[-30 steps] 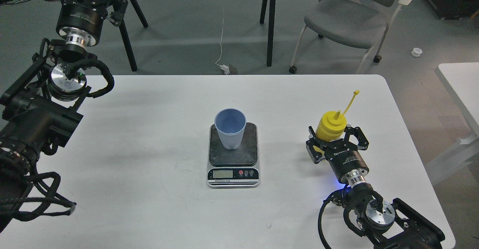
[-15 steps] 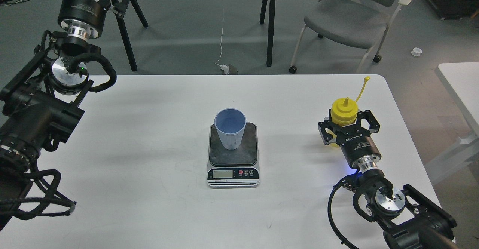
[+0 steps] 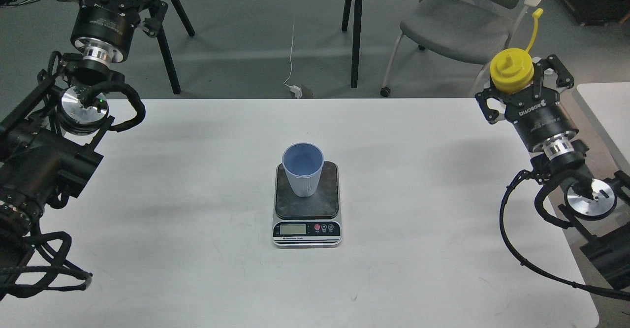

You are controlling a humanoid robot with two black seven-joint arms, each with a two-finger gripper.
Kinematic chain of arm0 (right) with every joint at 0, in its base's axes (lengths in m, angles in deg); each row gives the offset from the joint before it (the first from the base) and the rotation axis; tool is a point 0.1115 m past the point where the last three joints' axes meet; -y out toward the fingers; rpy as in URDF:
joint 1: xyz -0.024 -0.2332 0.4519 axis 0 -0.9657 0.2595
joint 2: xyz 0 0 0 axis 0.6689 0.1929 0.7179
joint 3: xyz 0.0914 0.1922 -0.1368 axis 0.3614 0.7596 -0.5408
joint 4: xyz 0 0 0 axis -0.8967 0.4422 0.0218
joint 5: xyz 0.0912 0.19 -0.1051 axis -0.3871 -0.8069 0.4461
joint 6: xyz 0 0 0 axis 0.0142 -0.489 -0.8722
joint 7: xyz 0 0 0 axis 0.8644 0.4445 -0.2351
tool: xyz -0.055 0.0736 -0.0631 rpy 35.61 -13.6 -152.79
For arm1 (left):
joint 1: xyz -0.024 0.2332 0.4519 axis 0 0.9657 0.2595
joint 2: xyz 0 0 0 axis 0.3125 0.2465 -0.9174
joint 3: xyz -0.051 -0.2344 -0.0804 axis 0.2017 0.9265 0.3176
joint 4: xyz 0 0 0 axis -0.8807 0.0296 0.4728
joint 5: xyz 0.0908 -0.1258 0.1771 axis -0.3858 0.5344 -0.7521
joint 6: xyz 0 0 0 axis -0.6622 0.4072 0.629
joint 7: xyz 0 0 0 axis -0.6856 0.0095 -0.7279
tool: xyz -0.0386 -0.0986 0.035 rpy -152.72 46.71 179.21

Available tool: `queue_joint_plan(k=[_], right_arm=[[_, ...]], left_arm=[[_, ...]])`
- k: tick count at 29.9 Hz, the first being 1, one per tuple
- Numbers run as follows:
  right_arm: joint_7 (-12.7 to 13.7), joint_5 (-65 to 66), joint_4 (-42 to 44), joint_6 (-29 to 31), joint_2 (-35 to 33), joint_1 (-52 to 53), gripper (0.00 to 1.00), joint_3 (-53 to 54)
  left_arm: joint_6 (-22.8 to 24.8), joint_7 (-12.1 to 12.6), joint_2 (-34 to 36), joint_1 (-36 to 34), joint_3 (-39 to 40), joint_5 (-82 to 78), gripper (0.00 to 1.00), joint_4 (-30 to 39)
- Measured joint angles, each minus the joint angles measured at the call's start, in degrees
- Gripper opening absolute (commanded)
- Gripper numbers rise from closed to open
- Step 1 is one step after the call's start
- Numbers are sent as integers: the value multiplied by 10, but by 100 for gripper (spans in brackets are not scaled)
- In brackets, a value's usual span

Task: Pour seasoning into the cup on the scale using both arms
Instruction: 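Lift the yellow bottle with the right gripper and tip it nozzle-down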

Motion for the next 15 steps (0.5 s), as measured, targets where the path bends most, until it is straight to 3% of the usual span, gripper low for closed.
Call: queue_joint_plan(k=[9,15], right_arm=[[6,187,-25,0,1,72,43,-13],[7,329,-28,-10,9,138,43,-71]], left_arm=[[-1,6,0,14,-1,-2,99,-5],[36,7,-8,22,0,3,99,-72]])
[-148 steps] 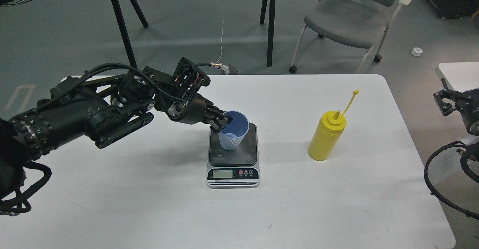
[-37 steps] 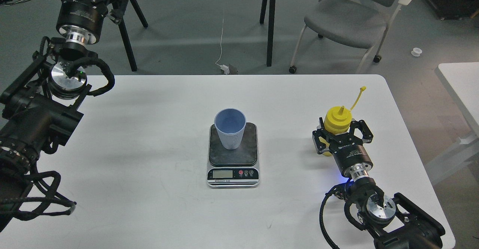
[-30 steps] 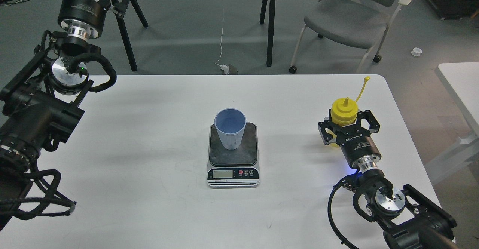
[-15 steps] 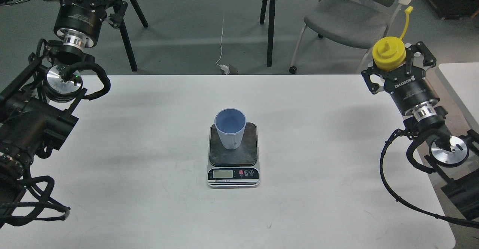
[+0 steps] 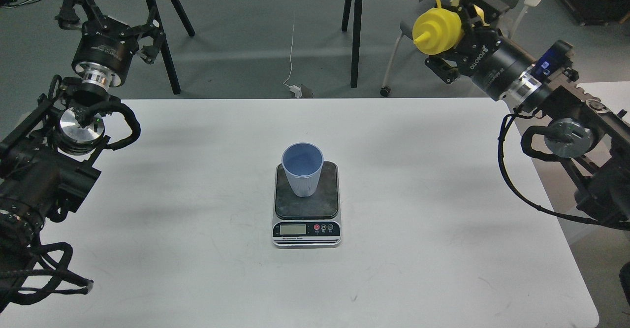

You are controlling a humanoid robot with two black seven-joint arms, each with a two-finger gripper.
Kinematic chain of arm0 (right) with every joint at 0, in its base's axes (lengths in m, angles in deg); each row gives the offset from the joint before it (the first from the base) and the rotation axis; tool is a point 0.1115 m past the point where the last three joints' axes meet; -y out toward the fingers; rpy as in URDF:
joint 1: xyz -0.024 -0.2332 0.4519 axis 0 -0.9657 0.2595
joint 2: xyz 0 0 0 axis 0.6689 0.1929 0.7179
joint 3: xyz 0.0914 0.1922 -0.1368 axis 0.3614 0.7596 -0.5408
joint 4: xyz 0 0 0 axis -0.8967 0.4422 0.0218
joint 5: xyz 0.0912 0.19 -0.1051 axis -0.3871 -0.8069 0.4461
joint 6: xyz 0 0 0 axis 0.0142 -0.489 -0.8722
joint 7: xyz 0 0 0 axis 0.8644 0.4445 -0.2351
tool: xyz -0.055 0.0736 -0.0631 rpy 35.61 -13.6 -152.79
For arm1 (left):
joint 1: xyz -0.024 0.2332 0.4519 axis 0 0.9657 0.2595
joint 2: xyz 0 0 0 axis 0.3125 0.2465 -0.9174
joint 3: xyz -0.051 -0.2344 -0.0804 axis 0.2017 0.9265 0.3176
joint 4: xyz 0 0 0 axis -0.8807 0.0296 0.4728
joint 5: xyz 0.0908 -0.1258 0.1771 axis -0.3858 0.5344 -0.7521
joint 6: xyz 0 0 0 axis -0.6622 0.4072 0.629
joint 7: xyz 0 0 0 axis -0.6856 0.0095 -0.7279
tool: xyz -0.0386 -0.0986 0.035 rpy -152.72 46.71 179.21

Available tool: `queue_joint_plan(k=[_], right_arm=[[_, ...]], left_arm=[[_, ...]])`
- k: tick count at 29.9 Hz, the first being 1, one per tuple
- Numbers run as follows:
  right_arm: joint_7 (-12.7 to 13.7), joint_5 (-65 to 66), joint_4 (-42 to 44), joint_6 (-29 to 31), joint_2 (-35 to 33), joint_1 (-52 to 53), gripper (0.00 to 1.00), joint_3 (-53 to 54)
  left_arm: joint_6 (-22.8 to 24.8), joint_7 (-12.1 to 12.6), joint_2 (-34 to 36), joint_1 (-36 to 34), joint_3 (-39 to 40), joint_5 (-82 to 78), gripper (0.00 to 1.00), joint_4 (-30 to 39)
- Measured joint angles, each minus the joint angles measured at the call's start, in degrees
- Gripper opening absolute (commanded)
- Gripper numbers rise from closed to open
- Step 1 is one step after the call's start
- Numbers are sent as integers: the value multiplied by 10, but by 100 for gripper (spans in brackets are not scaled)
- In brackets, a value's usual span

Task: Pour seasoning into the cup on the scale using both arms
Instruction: 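Lift the yellow bottle with the right gripper and tip it nozzle-down, then hold the inverted bottle over the cup and squeeze sauce into it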

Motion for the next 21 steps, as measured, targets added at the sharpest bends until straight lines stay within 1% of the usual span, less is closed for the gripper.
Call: queue_joint_plan(k=[5,12,15,19,21], right_arm=[[-1,122,-7,-22,17,61,43,-54],[-6,334,-21,-51,61,120,43,-135],[-7,396,-29,-65,75,138,43,-166],[-9,446,-31,-85,81,162,43,-211],[-14,474,-30,-104,82,170,43,-235]], left_arm=[[9,0,-11,10,1,2,99,-37],[9,-2,-24,29,2,3,99,-38],[9,-3,-26,32,3,3,99,-36],[9,-5,-30,33,3,3,99,-36],[9,-6,-31,33,3,3,99,-36]])
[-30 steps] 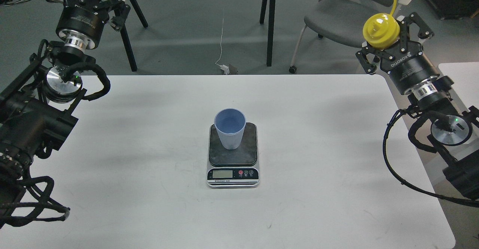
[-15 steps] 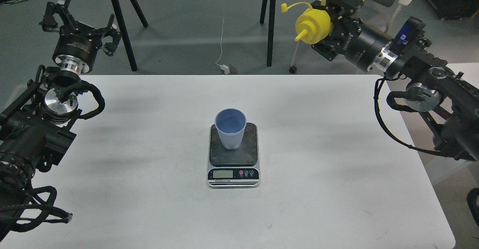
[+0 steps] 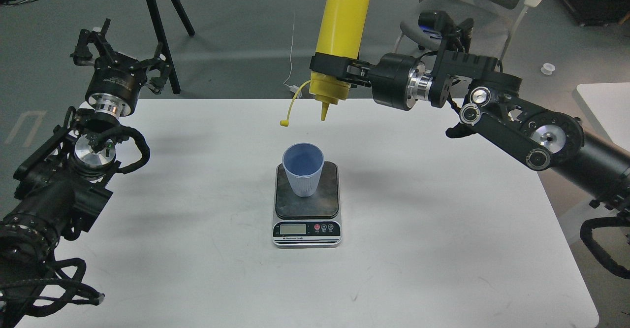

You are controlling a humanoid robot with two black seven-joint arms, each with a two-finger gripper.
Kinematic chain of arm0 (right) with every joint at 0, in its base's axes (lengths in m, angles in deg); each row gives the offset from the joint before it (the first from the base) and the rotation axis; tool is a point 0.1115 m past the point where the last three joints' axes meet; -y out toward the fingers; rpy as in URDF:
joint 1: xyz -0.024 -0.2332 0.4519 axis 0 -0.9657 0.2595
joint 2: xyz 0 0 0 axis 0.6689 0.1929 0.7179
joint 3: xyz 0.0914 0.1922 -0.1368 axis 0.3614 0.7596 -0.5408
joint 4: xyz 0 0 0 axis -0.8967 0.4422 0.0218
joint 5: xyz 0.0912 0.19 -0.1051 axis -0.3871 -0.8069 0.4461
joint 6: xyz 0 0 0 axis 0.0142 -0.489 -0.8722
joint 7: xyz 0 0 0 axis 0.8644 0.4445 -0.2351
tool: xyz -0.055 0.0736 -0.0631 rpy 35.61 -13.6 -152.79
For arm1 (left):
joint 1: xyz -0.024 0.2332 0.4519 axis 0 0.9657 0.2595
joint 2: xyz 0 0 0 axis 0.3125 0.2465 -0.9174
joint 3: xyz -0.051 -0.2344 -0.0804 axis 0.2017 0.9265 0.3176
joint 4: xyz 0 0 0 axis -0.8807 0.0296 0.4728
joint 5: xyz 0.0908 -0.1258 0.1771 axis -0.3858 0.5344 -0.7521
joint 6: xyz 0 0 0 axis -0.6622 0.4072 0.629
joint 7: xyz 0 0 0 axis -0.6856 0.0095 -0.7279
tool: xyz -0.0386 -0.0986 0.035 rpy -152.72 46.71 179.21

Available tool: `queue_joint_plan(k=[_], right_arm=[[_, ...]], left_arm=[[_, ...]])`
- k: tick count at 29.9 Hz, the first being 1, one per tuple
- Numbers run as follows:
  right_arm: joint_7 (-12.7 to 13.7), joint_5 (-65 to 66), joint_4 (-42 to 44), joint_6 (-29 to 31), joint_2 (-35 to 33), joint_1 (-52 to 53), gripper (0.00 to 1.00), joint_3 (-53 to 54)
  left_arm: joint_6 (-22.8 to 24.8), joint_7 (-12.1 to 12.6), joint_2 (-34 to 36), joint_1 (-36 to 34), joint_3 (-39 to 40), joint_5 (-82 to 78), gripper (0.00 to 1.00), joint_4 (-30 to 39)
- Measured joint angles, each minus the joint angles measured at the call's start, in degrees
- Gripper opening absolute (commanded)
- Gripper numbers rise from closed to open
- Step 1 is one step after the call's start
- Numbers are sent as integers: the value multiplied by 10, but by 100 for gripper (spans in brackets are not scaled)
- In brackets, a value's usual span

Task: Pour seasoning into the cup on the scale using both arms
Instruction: 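Hold the inverted bottle over the cup and squeeze sauce into it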

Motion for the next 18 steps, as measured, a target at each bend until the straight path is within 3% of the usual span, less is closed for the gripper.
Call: queue_joint_plan(k=[5,12,18], right_arm=[[-8,45,8,-54,8,1,43,-41],[-9,75,59,-129,74,-2,42,-75],[-9,108,76,-149,103,-3,42,-85]], left_arm=[[0,0,-1,0,-1,-1,99,0],[0,-1,-2,0,-2,-1,99,0],[0,-1,-2,0,-2,-1,99,0]])
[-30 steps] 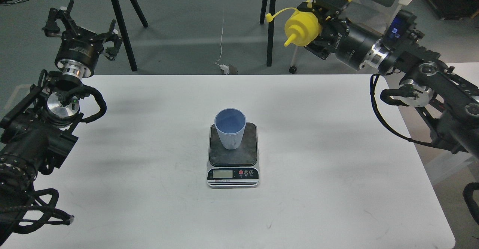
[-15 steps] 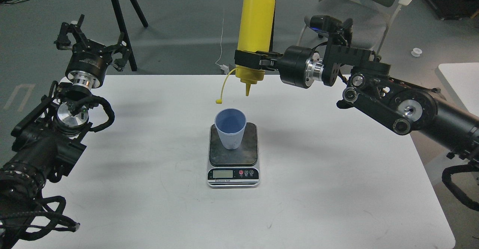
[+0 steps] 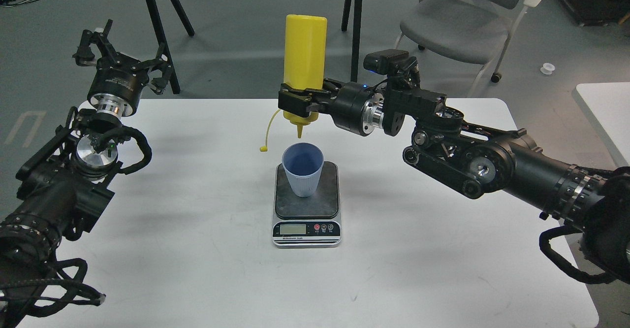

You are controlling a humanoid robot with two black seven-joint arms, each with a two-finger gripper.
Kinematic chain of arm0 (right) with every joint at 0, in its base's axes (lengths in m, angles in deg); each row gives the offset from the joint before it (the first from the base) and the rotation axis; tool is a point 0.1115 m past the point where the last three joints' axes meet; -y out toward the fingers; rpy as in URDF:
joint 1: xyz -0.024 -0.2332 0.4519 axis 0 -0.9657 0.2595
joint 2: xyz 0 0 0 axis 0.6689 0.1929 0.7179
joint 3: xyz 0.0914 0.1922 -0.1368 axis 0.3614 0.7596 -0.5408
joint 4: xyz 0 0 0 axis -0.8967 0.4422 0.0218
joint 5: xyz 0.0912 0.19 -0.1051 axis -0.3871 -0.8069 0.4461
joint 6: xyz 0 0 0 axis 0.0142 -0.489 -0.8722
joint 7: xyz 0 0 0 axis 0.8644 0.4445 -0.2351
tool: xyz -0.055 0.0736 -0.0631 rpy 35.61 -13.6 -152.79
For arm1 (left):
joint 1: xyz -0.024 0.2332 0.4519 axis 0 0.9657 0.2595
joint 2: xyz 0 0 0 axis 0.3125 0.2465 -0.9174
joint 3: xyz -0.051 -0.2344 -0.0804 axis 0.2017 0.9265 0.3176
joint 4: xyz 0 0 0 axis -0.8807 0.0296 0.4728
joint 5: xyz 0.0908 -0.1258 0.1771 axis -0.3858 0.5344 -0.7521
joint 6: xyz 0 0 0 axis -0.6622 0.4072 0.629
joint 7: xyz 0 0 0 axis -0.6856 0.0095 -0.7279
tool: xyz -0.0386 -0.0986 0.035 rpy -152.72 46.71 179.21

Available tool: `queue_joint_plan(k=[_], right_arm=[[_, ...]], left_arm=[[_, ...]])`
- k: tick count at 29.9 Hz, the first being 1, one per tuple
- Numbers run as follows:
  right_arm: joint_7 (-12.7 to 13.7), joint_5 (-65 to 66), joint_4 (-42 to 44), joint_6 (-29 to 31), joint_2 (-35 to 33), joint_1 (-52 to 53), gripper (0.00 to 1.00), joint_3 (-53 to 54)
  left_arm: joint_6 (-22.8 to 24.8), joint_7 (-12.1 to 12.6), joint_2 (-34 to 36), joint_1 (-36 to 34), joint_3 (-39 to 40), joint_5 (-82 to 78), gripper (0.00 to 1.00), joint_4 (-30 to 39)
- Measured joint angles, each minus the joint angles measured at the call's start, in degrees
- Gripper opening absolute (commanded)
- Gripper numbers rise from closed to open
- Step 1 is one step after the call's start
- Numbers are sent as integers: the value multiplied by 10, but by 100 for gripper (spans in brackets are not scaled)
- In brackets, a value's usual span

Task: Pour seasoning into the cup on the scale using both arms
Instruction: 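Hold the inverted bottle over the cup and squeeze sauce into it, then raise the bottle with the right gripper and turn it upright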

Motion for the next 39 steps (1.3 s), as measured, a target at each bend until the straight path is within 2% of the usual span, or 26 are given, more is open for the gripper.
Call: queue_joint_plan(k=[11,19,22,28,34,39], right_arm=[[0,68,34,-16,23,0,42,-32],[0,64,34,-25,25,0,42,-34],[-8,33,28,-23,21,0,42,-6],[-15,-181,-9,9,-41,0,42,23],[-13,-428,-50,73,-146,-1,42,41],[-9,-620,-55,137,-202,-56,42,84]], left_arm=[[0,-1,-1,0,0,0,99,0],[0,-1,0,0,0,0,99,0],[0,-1,0,0,-1,0,99,1],[0,-1,3,-1,-2,0,99,1],[0,0,1,-1,-2,0,99,1],[0,0,-10,-1,-1,-1,99,1]])
